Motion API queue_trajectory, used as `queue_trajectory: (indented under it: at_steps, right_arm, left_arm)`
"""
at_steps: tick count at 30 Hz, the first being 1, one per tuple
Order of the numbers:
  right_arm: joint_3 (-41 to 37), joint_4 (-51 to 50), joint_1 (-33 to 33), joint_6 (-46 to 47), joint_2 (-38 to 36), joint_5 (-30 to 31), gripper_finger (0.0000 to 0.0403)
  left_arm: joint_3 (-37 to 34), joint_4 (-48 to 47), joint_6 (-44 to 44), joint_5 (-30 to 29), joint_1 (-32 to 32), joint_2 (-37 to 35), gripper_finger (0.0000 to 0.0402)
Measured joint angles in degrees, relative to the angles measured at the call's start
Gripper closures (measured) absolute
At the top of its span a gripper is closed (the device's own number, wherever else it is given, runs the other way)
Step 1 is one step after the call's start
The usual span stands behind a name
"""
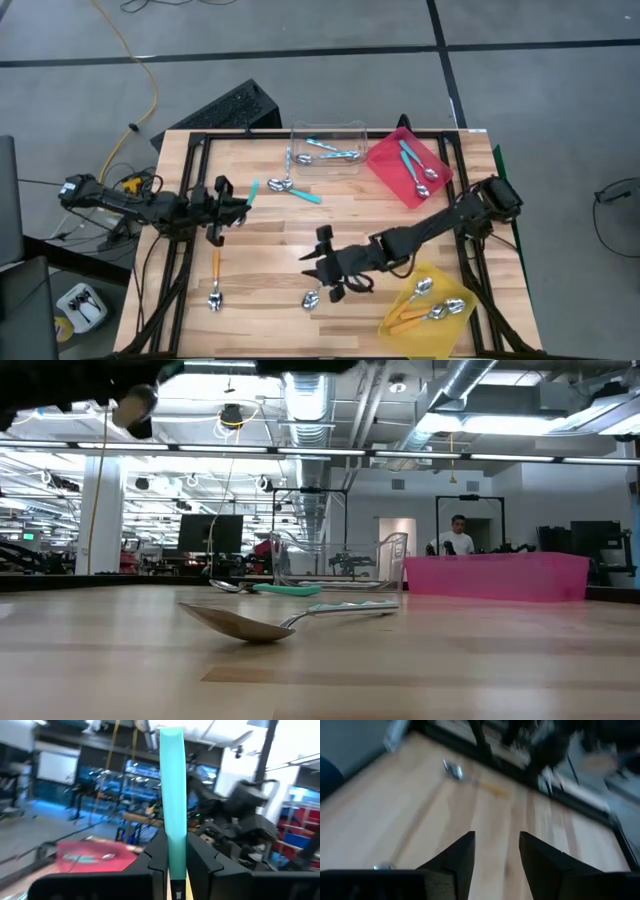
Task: Sort silverware by color (type)
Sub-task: Put the blue spoon into the red bin
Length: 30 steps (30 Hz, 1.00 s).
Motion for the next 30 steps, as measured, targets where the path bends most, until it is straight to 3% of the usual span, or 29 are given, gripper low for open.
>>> queue_trajectory:
  at_steps: [7, 13, 17, 22, 27, 30]
  right_arm:
    - [0.00, 6.51, -4.93, -1.63, -0.02, -5.30, 0.0235]
    - [0.00, 9.46, -8.25, -1.49, -1.89, -12.92, 0.0235]
    - [0.03, 3.70, -9.24, -1.75, -6.22, -17.42, 0.0235]
    - [-0.34, -6.65, -10.41, -1.47, -13.53, -17.50, 0.0235]
    - [-11.53, -5.93, -11.78, 0.39, -26.74, -15.61, 0.0235]
    - [-23.80, 4.67, -13.36, 3.81, -37.27, -12.70, 0.0235]
  left_arm:
    - [0.00, 7.15, 5.96, -4.46, -6.70, 4.77, 0.0376]
    - [0.01, 19.80, 13.96, -3.59, -11.77, 13.66, 0.0374]
    - [0.02, 30.81, 23.13, -5.17, -16.27, 20.95, 0.0376]
    - [0.03, 43.16, 28.43, -8.77, -18.01, 30.26, 0.0375]
    - [0.04, 47.41, 28.30, -9.98, -17.98, 35.90, 0.0375]
    - [0.04, 48.08, 27.44, -10.40, -17.98, 37.04, 0.0375]
